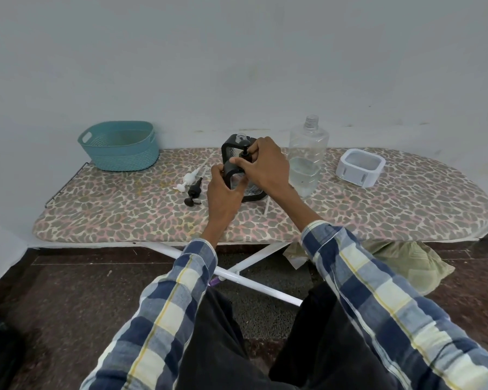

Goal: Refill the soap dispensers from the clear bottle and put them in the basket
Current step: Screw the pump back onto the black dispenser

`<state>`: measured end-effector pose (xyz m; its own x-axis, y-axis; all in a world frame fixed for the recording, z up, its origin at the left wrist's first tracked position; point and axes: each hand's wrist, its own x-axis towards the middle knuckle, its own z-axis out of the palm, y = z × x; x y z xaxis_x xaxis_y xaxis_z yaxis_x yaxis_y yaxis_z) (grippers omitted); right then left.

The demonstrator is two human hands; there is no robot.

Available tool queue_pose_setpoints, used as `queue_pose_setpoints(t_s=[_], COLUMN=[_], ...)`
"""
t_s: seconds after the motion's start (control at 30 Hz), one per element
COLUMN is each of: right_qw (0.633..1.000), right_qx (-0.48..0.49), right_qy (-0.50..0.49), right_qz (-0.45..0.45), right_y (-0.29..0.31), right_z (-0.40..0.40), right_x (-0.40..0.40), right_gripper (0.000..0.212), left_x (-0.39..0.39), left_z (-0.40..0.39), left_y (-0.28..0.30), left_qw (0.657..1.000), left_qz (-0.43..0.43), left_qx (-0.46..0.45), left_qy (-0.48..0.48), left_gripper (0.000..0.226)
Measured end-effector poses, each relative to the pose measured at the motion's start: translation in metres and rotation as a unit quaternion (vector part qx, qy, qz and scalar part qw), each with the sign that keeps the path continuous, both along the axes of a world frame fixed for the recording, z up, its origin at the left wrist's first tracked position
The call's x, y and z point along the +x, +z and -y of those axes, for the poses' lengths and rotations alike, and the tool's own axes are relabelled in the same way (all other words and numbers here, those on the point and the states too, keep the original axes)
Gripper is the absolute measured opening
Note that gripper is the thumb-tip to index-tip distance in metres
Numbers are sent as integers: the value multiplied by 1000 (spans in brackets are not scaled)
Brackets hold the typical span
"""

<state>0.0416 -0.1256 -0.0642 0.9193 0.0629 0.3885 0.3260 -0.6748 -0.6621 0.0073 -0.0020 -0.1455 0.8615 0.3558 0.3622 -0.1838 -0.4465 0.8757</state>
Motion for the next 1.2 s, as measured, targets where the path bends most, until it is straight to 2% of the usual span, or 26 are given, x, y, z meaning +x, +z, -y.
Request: queue_pose_setpoints(t_s=[0.13,0.2,0.27,0.37,0.47,0.6,0.67,0.77,0.83,1.0,1.2], right_qw=[994,985,982,988,996,999,998,990,983,985,997], right_qx=[-4,-6,23,56,29,31,56,53,52,79,20], right_qy=[108,169,187,139,84,13,38,132,168,145,67], right_qz=[-22,-25,-31,-40,-24,-19,-18,-17,-48,-45,-14], right_y=[5,3,1,0,-2,-7,-6,-1,-1,-7,-6], right_z=[16,21,22,16,5,-1,5,20,28,22,13], right_x=[8,11,12,14,12,2,3,10,17,18,11], right_gripper=[49,41,29,26,28,47,47,36,34,29,29], left_x=[0,0,-1,-1,1,2,0,-1,-2,0,1], left_z=[-1,-1,0,0,0,0,-1,-3,-2,1,0], left_y=[0,1,2,2,1,-1,0,3,5,2,1], left_qw=[1000,999,999,1000,1000,1000,1000,998,997,999,1000], left_qz=[1,2,5,7,2,-7,-4,-1,-4,-3,-6], left_qx=[-17,-26,-23,-8,-7,-5,-11,-35,-41,-20,7], left_qy=[-23,-39,-40,-16,-4,-10,-26,-61,-67,-32,-13], left_gripper=[52,55,60,60,54,52,54,55,55,55,55])
